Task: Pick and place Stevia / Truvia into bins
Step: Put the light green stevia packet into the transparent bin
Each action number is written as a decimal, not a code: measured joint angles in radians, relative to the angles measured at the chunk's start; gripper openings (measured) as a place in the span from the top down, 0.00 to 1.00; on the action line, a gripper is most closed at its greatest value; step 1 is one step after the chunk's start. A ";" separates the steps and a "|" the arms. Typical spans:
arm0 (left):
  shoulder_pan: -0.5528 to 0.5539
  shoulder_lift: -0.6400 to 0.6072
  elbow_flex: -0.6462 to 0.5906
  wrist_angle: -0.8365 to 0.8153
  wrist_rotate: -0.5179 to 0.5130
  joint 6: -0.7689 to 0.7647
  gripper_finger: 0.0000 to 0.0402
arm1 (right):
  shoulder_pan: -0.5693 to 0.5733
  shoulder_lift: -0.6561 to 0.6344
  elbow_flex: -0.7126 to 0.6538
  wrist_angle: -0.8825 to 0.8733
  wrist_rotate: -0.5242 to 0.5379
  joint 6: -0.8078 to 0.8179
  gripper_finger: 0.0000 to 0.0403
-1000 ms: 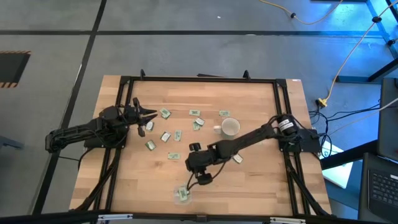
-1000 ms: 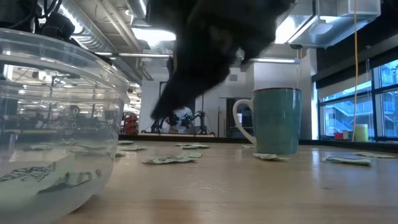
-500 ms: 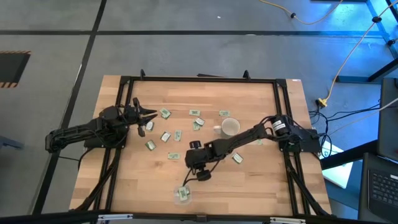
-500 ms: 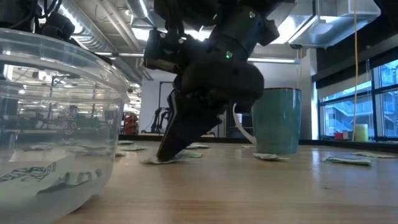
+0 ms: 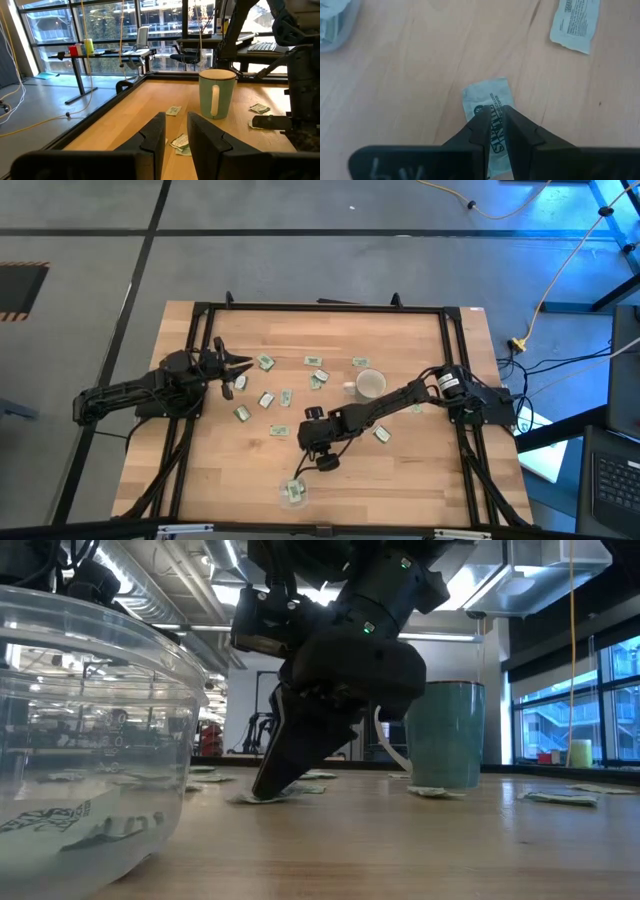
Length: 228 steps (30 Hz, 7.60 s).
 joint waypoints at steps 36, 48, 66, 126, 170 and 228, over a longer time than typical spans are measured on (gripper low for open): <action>0.000 0.000 0.000 0.000 0.000 0.000 0.81 | 0.002 -0.002 -0.001 -0.006 -0.001 0.037 0.75; 0.000 0.000 0.000 0.000 0.000 0.000 0.81 | 0.002 -0.004 -0.002 0.004 -0.001 0.032 0.97; 0.000 0.000 0.000 0.000 0.000 0.000 0.81 | 0.061 -0.008 0.294 -0.336 0.070 0.033 0.99; 0.000 0.000 0.000 0.000 0.004 -0.001 0.81 | 0.182 -0.087 0.370 -0.840 0.224 0.473 0.80; 0.000 0.002 -0.001 0.022 0.122 -0.075 0.81 | 0.256 -0.603 -0.670 -0.285 0.260 0.870 0.97; -0.751 1.523 0.494 0.004 -0.238 -0.262 0.81 | 0.201 -0.602 -0.697 -0.211 0.523 0.792 0.97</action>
